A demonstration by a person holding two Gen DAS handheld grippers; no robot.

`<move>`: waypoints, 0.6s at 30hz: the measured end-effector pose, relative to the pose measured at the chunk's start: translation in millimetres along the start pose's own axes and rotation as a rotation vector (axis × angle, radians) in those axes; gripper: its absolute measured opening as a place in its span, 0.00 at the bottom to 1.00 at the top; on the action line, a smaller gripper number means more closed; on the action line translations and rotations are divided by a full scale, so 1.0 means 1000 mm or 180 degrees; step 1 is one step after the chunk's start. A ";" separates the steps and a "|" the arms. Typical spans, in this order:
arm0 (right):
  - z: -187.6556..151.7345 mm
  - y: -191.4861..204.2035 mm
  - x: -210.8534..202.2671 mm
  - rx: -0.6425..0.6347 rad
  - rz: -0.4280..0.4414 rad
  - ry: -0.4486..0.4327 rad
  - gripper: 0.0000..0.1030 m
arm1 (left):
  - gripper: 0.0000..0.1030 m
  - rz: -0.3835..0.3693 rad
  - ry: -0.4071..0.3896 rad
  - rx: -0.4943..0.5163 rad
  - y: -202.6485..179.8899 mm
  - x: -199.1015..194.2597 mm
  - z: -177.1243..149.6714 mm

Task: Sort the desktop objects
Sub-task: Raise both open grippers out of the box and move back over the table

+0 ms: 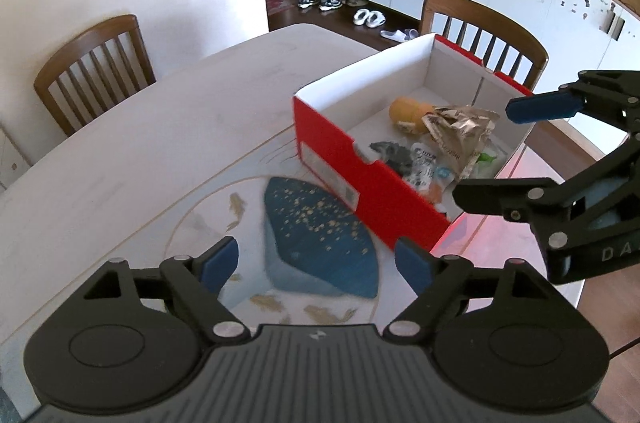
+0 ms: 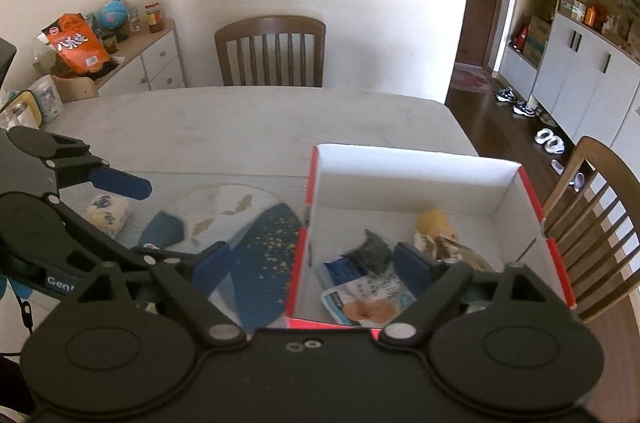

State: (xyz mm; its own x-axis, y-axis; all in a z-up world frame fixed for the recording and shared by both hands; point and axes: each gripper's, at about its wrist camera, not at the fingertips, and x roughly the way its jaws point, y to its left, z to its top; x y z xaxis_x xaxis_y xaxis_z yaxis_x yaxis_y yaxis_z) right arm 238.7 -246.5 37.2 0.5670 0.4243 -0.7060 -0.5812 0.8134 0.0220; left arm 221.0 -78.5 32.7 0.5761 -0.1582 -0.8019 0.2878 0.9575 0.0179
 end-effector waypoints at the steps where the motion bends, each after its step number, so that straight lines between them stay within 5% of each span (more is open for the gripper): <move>1: 0.000 0.003 0.000 0.0003 -0.0004 -0.0001 0.88 | 0.83 -0.0001 0.0000 -0.0010 0.003 -0.002 -0.003; 5: -0.002 0.015 0.001 0.0003 0.0005 0.0000 0.90 | 0.84 0.0036 -0.0010 -0.0049 0.013 -0.008 -0.015; 9: -0.003 0.028 0.001 -0.0003 0.0035 -0.0013 0.93 | 0.96 0.0079 -0.0024 -0.0090 0.025 -0.014 -0.026; 18: -0.006 0.058 0.007 -0.0006 0.0050 -0.0021 0.96 | 0.99 0.0165 -0.0013 -0.0236 0.055 -0.025 -0.053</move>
State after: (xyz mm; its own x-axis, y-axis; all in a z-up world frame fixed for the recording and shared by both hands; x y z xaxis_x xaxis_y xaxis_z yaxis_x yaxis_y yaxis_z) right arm 205.9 -198.3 29.3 0.5616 0.4396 -0.7010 -0.5911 0.8060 0.0318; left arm 181.7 -9.1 21.7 0.5919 -0.1088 -0.7987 0.2001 0.9797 0.0148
